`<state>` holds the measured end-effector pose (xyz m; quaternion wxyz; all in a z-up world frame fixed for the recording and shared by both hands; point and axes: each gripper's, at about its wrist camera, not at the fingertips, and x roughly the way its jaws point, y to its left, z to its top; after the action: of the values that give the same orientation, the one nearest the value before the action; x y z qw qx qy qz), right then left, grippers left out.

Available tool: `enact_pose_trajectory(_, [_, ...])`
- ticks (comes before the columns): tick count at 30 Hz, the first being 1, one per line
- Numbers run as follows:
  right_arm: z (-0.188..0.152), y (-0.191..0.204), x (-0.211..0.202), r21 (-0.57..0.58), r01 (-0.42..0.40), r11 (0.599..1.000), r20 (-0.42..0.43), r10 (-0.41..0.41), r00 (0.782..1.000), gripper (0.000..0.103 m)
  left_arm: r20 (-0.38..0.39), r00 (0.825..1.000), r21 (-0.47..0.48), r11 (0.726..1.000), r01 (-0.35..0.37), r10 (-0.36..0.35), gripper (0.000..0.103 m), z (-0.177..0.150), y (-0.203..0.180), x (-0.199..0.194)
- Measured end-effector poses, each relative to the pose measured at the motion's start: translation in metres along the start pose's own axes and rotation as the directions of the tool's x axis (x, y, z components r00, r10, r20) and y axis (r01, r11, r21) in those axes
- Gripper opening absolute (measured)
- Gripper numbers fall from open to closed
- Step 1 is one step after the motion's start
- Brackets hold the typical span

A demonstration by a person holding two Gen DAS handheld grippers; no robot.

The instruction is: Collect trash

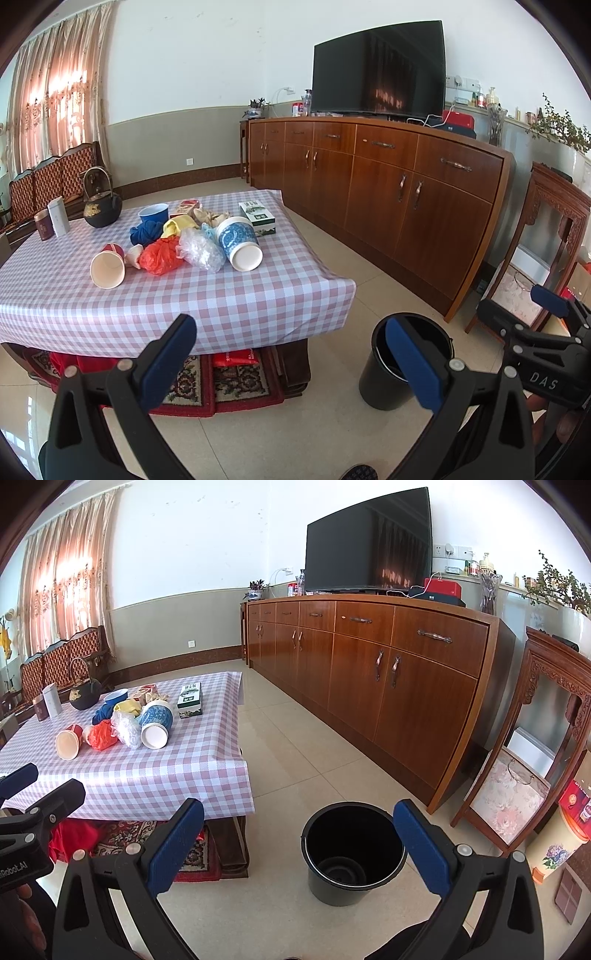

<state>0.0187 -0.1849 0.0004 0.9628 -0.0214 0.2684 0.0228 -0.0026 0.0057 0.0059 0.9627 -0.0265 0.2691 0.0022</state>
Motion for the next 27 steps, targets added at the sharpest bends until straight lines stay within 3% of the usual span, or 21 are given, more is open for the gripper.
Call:
enact_pose_trajectory(18, [-0.003, -0.002, 0.0, 0.009, 0.002, 1.0, -0.006, -0.002, 1.0, 0.103, -0.006, 1.0, -0.012, 1.0, -0.012, 0.012, 0.103, -0.003, 0.002, 0.001])
enact_pose_trajectory(27, [-0.002, -0.009, 0.006, 0.037, -0.086, 0.996, -0.013, 0.086, 0.996, 0.103, -0.002, 1.0, -0.096, 0.995, -0.011, 0.011, 0.103, -0.001, 0.02, 0.0])
